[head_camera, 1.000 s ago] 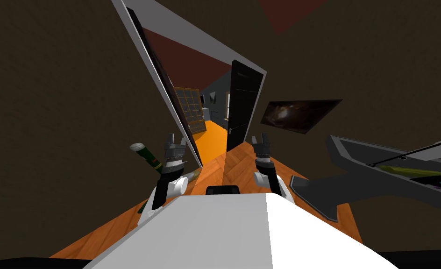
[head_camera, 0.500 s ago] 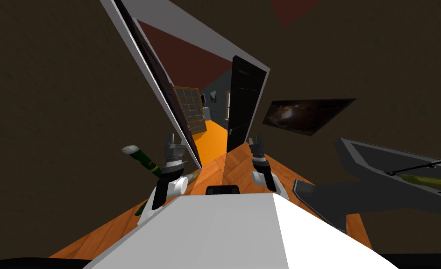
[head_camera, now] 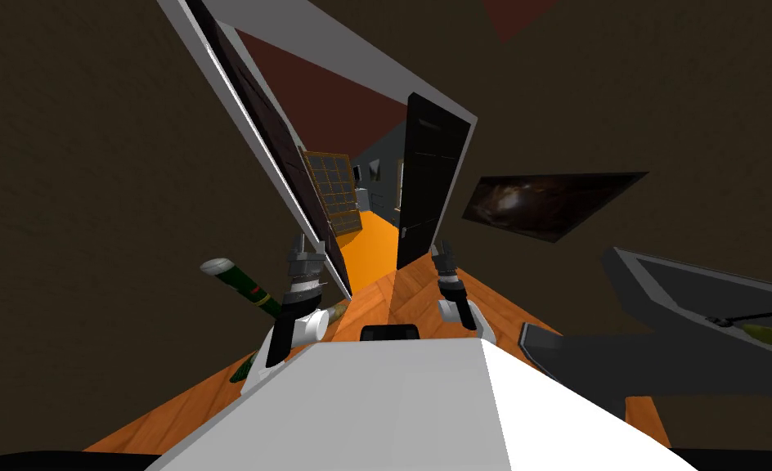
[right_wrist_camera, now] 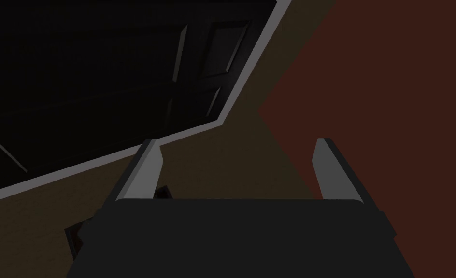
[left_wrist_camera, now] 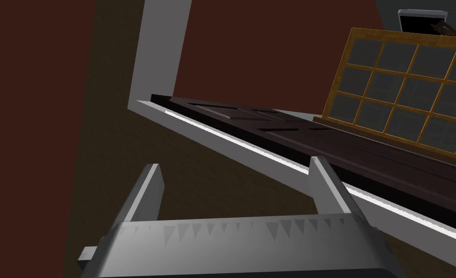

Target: Push the door open

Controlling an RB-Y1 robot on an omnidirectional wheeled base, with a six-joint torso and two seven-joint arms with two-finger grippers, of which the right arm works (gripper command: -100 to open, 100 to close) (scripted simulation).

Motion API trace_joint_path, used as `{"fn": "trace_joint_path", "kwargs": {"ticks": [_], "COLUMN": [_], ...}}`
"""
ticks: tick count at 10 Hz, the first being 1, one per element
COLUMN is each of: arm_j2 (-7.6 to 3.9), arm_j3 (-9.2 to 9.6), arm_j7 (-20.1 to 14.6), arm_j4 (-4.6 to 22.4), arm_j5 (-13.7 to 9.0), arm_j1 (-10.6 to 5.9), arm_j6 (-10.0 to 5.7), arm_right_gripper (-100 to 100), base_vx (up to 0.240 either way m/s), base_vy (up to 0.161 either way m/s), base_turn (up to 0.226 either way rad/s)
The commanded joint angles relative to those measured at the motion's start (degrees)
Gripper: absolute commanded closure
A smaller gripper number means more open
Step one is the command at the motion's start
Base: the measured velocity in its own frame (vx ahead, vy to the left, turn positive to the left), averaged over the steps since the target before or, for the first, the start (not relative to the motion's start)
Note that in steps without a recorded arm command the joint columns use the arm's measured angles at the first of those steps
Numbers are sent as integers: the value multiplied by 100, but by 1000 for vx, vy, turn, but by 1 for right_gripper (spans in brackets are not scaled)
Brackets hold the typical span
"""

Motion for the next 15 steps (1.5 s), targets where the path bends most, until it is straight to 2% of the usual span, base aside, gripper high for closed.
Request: {"fn": "trace_joint_path", "kwargs": {"ticks": [1,12,13,15], "arm_j2": [-22,-160,-160,-173], "arm_j3": [28,93,93,105], "arm_j7": [-10,-91,-91,-107], "arm_j4": [172,1904,1904,2234], "arm_j5": [31,190,190,220], "arm_j1": [-61,-726,-726,-852], "arm_j6": [-3,-287,-287,-341], "arm_right_gripper": [-100,-100,-100,-100], "base_vx": [103,94,68,60], "base_vy": [-57,-67,-51,-43], "base_turn": [50,42,13,33]}}
